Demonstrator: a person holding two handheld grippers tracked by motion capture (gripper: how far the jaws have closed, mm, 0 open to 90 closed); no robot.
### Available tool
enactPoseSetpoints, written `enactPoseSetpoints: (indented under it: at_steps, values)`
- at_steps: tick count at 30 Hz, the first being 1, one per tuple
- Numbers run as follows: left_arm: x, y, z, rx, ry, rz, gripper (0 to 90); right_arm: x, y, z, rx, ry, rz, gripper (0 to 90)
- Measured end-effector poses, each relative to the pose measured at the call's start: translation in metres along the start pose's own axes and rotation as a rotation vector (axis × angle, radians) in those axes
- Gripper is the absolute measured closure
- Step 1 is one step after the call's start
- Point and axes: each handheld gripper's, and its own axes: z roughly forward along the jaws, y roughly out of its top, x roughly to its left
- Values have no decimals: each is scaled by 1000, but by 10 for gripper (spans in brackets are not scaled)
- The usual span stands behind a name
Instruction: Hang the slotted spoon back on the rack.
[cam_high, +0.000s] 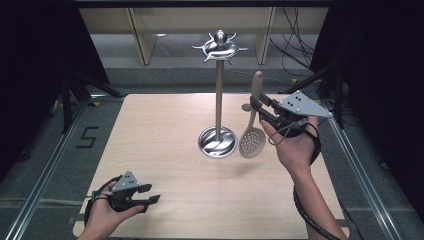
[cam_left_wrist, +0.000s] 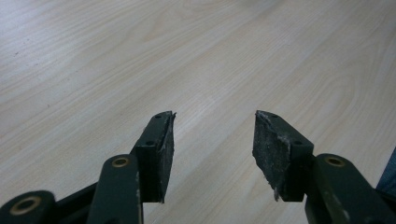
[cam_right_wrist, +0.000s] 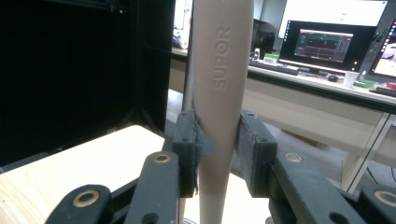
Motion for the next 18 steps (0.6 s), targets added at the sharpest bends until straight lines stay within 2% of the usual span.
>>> enactPoseSetpoints:
  at_steps: [6,12,13,14,16,17,18]
  values:
    - [0,0,0,-2,-8,-1,476,2,2,2,5,4,12,711]
    - [-1,0,-1,-7,-3,-2,476,3,3,6,-8,0,-1,711]
    - [-1,0,-1,-7,-3,1,475,3,4,6,-9,1,1,711]
    - [1,0,-1,-6,-3,22,476,4,4,6,-9,2,6,711]
    - [0,0,-1,-6,-3,21,476,4,5,6,-11,2,0,711]
    - [-1,0,-1,-8,-3,-3,476,5,6,7,-9,1,5,711]
    - [-1,0,-1,-7,-4,-2,476,5,6,7,-9,2,8,711]
